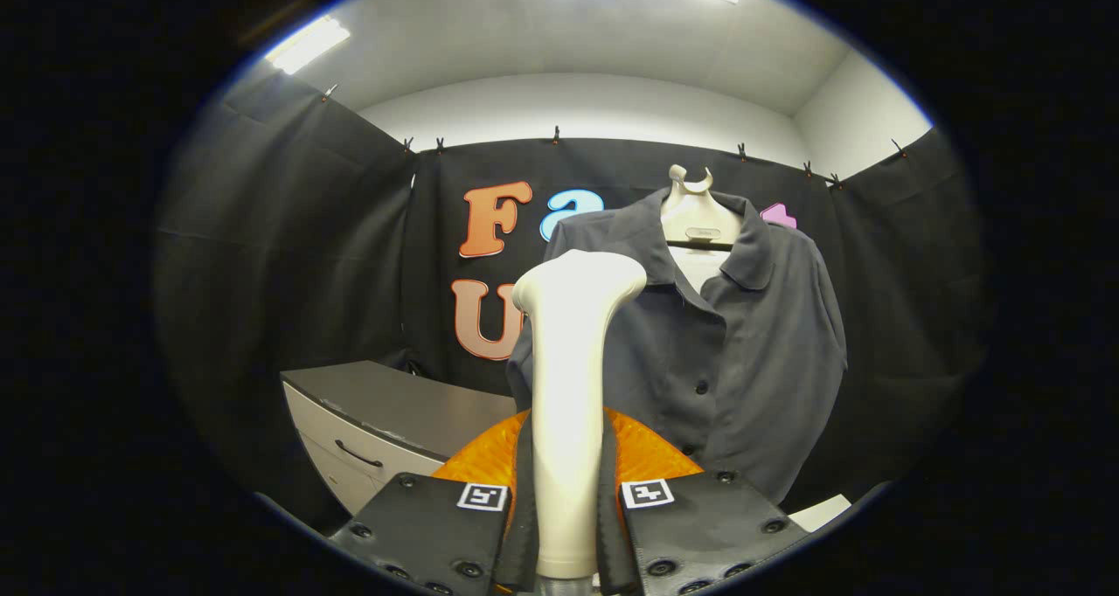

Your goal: Iron the clothes twice with a garment steamer, once on the left side and once on the right side.

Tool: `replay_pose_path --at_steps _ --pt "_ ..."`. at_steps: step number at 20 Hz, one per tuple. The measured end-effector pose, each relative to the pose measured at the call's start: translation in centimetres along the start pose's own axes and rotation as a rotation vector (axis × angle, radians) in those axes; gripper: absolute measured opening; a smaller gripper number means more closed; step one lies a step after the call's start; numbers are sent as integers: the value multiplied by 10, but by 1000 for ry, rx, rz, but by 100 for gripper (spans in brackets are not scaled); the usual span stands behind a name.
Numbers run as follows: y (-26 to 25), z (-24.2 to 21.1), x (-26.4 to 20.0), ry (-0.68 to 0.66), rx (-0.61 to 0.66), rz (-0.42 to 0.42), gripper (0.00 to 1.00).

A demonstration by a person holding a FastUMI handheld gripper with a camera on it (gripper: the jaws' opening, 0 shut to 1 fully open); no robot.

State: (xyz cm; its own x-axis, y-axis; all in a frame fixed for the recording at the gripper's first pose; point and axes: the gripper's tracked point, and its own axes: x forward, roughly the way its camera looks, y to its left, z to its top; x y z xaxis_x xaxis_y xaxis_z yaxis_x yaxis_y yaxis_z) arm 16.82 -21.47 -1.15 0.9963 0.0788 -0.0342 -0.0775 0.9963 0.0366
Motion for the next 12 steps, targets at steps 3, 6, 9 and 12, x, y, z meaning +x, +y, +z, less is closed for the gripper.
replay_pose_path --at_steps 3,6,9,12 --pt "-13 -22 18 22 22 -11 34" --pt "-24 -40 34 40 11 -20 34" --pt "-25 -44 49 41 31 -4 34" --pt "-27 -45 58 25 71 4 34"
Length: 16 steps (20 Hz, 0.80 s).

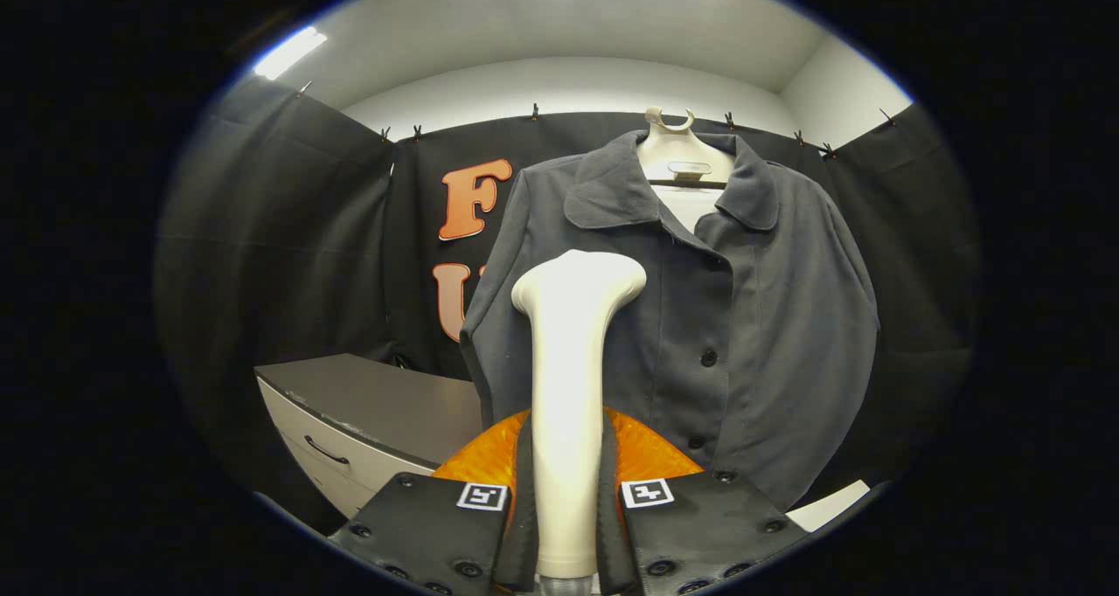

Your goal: Iron the clothes twice with a garment steamer, once on the left side and once on the right side.

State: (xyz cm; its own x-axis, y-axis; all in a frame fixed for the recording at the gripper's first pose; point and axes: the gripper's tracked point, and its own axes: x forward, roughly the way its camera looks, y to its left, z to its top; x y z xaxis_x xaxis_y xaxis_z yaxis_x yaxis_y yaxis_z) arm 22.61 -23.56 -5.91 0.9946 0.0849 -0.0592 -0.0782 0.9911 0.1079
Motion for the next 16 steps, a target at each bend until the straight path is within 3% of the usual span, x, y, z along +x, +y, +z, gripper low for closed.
replay_pose_path --at_steps 5,16 --pt "2 -8 -3 -8 47 12 34" --pt "-6 -73 -30 57 77 -15 33"
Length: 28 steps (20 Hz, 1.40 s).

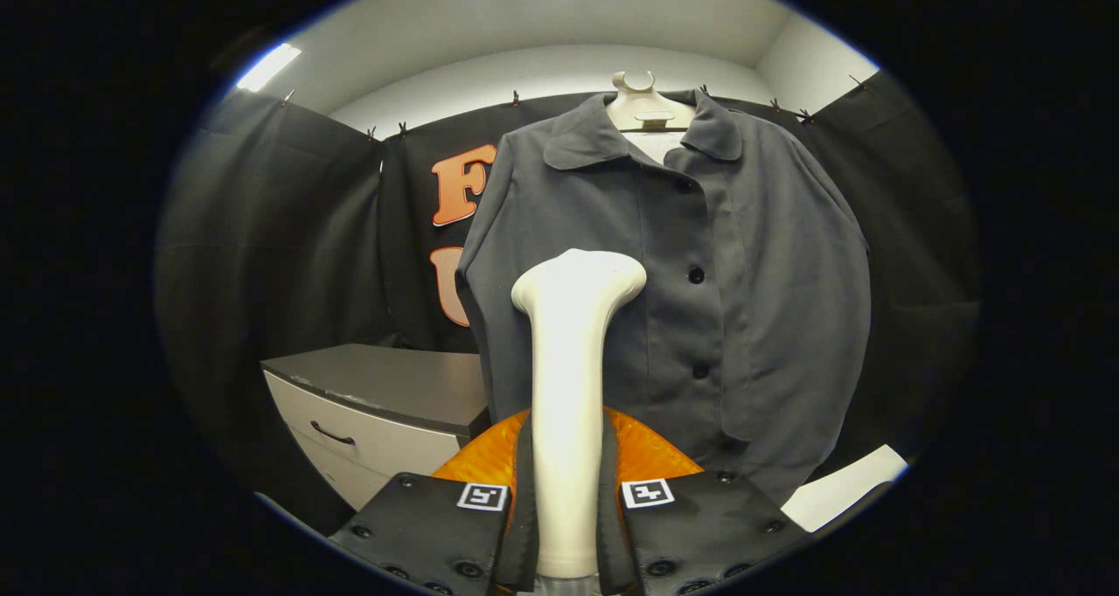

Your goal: Iron the clothes twice with a garment steamer, once on the left side and once on the right side.

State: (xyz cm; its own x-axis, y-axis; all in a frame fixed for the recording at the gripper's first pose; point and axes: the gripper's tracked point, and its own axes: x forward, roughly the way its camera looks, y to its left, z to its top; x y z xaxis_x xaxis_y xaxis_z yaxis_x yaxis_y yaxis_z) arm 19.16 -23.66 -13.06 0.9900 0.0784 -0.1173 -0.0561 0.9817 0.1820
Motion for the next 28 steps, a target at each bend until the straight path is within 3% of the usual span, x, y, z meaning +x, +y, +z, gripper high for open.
replay_pose_path --at_steps 28 --pt "5 -133 -47 197 58 -69 34"
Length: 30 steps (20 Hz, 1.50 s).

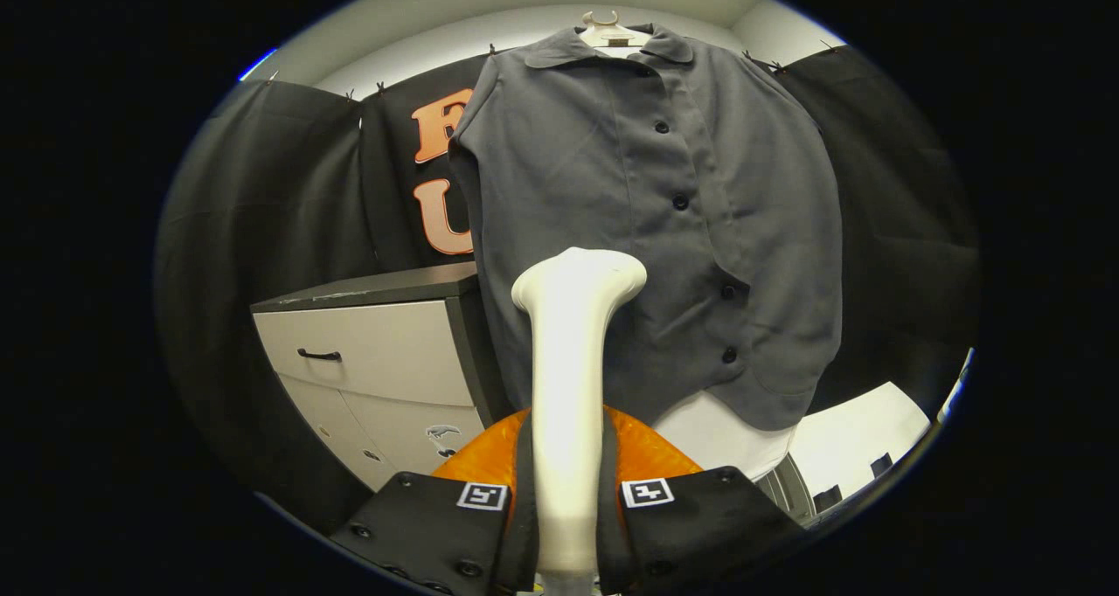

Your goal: Iron the clothes twice with a garment steamer, once on the left side and once on the right side.

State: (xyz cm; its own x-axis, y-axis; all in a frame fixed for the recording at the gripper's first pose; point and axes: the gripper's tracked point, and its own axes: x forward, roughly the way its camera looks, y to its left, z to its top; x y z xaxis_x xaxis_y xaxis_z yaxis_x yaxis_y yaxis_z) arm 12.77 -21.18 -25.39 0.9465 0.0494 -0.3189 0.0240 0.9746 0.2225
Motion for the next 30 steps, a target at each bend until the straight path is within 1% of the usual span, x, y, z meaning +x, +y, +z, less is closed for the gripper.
replay_pose_path --at_steps 5,8,13,18,25,28,30 --pt "-1 -1 -6 13 0 -6 34" --pt "2 12 -20 9 -2 -22 34" --pt "5 73 -50 -84 -6 -28 34" --pt "-8 139 -72 -174 -18 -75 34" --pt "-54 219 -77 -304 -66 -146 34" --pt "-83 245 -75 -355 -81 -183 34" --pt "-99 255 -64 -368 -88 -194 34"
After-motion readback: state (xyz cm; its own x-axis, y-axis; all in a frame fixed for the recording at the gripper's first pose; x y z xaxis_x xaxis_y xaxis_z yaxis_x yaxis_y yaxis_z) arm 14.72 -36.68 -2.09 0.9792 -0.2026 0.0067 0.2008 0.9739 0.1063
